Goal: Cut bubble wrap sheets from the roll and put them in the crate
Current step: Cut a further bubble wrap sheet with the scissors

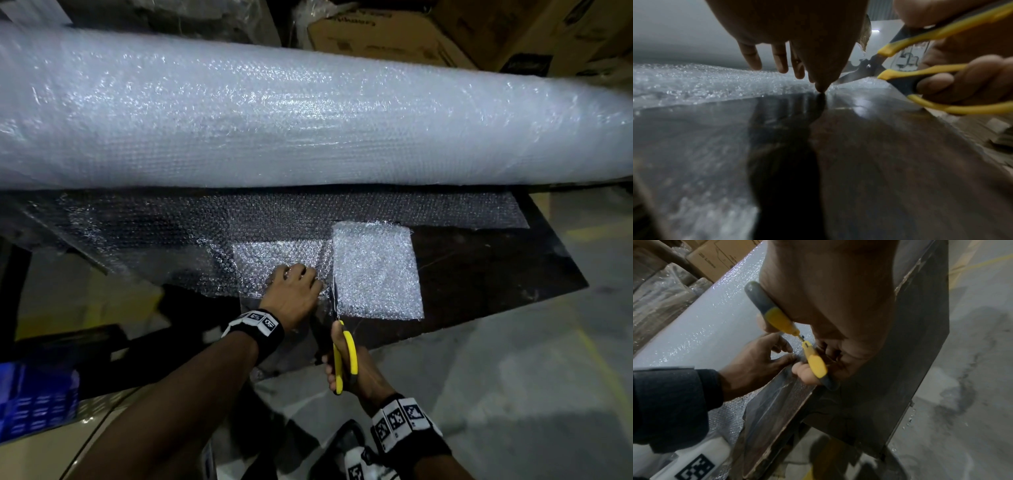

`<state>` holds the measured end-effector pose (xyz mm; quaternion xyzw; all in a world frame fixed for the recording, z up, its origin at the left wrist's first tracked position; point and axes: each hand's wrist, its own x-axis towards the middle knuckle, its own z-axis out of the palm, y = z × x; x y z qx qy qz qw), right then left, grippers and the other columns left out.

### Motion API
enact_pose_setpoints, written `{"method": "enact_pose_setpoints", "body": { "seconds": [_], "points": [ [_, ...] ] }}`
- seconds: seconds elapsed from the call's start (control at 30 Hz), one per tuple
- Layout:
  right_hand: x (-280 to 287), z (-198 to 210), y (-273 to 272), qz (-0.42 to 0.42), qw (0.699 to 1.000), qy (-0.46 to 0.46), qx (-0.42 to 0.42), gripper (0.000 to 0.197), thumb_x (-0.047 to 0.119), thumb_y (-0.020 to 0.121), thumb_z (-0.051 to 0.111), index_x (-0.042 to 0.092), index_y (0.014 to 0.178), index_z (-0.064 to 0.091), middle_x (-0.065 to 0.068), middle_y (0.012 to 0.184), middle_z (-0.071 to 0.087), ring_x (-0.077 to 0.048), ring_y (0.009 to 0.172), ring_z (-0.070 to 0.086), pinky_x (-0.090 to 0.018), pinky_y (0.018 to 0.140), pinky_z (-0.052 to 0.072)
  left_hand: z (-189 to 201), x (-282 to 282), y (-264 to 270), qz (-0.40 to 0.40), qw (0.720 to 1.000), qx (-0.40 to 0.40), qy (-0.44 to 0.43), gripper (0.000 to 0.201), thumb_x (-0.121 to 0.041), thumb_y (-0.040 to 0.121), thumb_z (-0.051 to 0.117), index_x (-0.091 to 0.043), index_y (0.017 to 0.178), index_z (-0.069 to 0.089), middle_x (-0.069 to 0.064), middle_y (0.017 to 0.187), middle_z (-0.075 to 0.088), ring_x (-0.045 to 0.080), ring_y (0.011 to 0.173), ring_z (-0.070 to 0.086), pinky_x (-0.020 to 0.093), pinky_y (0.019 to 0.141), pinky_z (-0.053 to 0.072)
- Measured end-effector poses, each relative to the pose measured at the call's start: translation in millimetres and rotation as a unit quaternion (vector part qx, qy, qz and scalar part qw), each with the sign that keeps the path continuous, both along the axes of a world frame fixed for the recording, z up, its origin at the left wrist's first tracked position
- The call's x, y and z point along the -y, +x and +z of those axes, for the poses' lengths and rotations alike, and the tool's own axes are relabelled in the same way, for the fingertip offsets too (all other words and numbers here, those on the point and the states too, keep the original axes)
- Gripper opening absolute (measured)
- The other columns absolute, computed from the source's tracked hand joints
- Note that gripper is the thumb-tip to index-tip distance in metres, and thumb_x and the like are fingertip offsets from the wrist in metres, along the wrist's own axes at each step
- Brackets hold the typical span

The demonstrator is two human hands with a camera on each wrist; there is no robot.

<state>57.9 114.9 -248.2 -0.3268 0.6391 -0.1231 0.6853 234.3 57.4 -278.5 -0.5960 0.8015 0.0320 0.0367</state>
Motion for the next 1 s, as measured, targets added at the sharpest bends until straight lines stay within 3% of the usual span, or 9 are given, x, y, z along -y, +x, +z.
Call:
{"method": "enact_pose_setpoints", "body": {
  "seconds": [0.1,0.27,0.37,0.43,0.5,0.63,0.77,0.9,1.0],
  "points": [
    [0.0,1.4,-3.4,0.001,1.000,-0.002,0.001,0.077,0.081,0.067,0.054,0.004,0.068,0.062,-0.009,0.055,0.054,-0.021,0.045,0.052,-0.027,0.050,0.044,-2.3,1.0,0.0,-0.042,0.999,0.007,-0.019,0.032,-0.027,0.098,0.050,-0.011,0.126,0.052,0.013,0.132,0.046,0.034,0.127,0.042,0.056,0.103,0.037],
    [1.1,0.8,-3.4,0.005,1.000,0.005,0.007,0.079,0.083,0.061,0.056,0.005,0.067,0.062,-0.009,0.055,0.055,-0.020,0.044,0.052,-0.025,0.047,0.044,-10.4,1.4,0.1,-0.064,0.996,-0.005,-0.064,0.026,-0.030,0.081,0.075,-0.013,0.098,0.066,0.010,0.104,0.061,0.031,0.102,0.054,0.051,0.084,0.048],
    [1.9,-1.4,-1.5,0.005,1.000,0.003,0.012,0.078,0.084,0.057,0.058,0.006,0.066,0.062,-0.009,0.055,0.056,-0.020,0.044,0.052,-0.024,0.045,0.043,-9.9,3.3,-4.9,-0.058,0.996,-0.013,-0.066,0.021,-0.028,0.086,0.060,-0.013,0.099,0.065,0.010,0.106,0.060,0.031,0.104,0.054,0.051,0.085,0.047],
    [2.9,-0.9,-1.4,0.005,1.000,0.003,0.014,0.077,0.082,0.058,0.059,0.006,0.069,0.062,-0.008,0.054,0.057,-0.020,0.043,0.053,-0.024,0.045,0.044,-8.6,3.2,-7.3,-0.059,0.995,-0.034,-0.074,0.030,-0.027,0.089,0.040,-0.012,0.098,0.064,0.010,0.104,0.061,0.032,0.102,0.056,0.050,0.085,0.048],
    [3.9,0.2,-3.1,0.011,1.000,-0.007,0.007,0.076,0.080,0.062,0.059,0.005,0.070,0.062,-0.007,0.054,0.057,-0.020,0.044,0.054,-0.025,0.046,0.045,-8.9,0.8,-8.2,-0.059,0.993,-0.049,-0.085,0.036,-0.026,0.087,0.032,-0.012,0.096,0.064,0.010,0.101,0.061,0.031,0.099,0.057,0.049,0.081,0.049],
    [4.5,0.9,-4.0,0.004,0.999,-0.039,-0.004,0.065,0.069,0.069,0.066,0.005,0.065,0.059,-0.007,0.052,0.055,-0.020,0.043,0.053,-0.025,0.044,0.043,-12.3,-3.7,-6.9,-0.049,0.991,-0.050,-0.115,0.034,-0.025,0.085,0.034,-0.013,0.097,0.064,0.009,0.101,0.061,0.029,0.097,0.056,0.049,0.080,0.050],
    [6.9,-3.2,-2.4,0.005,0.998,-0.057,-0.028,0.064,0.068,0.068,0.068,0.007,0.055,0.058,-0.010,0.051,0.054,-0.022,0.039,0.051,-0.024,0.041,0.040,-15.0,-3.5,-7.5,-0.048,0.990,-0.047,-0.121,0.024,-0.025,0.083,0.049,-0.014,0.099,0.064,0.009,0.105,0.061,0.029,0.099,0.058,0.051,0.083,0.050],
    [10.2,-3.7,-4.2,0.006,0.998,-0.055,-0.032,0.067,0.071,0.065,0.068,0.005,0.056,0.059,-0.010,0.050,0.055,-0.022,0.039,0.051,-0.024,0.040,0.040,-14.4,-3.5,-8.7,-0.044,0.988,-0.060,-0.133,0.032,-0.025,0.083,0.036,-0.014,0.095,0.064,0.009,0.101,0.062,0.029,0.096,0.057,0.050,0.080,0.050],
    [13.3,1.1,-2.1,0.017,0.999,-0.041,-0.027,0.068,0.069,0.079,0.063,0.004,0.058,0.059,-0.010,0.049,0.054,-0.023,0.040,0.051,-0.024,0.042,0.042,-13.1,-4.7,-9.5,-0.039,0.987,-0.068,-0.142,0.031,-0.025,0.083,0.036,-0.015,0.093,0.064,0.008,0.100,0.061,0.028,0.095,0.054,0.049,0.080,0.050]
  ]
}}
